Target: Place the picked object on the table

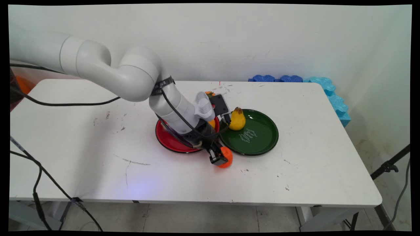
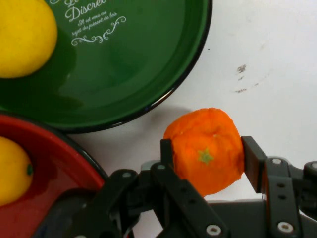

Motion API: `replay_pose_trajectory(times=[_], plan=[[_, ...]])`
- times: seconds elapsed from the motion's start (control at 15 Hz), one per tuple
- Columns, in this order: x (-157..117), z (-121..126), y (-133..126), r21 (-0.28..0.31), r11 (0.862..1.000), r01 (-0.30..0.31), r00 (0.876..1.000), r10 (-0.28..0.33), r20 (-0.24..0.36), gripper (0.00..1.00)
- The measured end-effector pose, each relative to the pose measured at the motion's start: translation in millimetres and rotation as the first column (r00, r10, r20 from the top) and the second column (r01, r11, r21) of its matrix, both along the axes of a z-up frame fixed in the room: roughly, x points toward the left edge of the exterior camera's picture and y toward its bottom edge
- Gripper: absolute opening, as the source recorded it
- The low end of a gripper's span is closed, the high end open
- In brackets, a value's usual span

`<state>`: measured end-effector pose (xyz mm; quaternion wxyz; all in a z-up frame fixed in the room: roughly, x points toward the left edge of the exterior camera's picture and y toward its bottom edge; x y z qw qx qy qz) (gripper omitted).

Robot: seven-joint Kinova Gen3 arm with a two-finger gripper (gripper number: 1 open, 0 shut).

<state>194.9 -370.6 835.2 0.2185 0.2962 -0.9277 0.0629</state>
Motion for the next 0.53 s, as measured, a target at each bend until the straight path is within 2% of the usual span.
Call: replay_pose_trajectory(times=[0.2,0.27,0.53], plan=[[1.0,-6.2,1.1,0.0,1.0,-0.005,1.0,0.005,-0.006,0.0],[1.2,-7.4,1.3,0.0,1.0,-0.006,1.0,0.006,-0.009,1.0],[1.1,0.6,1.3,-0.007,1.0,0.007,0.999,-0.007,-0.033,1.0]])
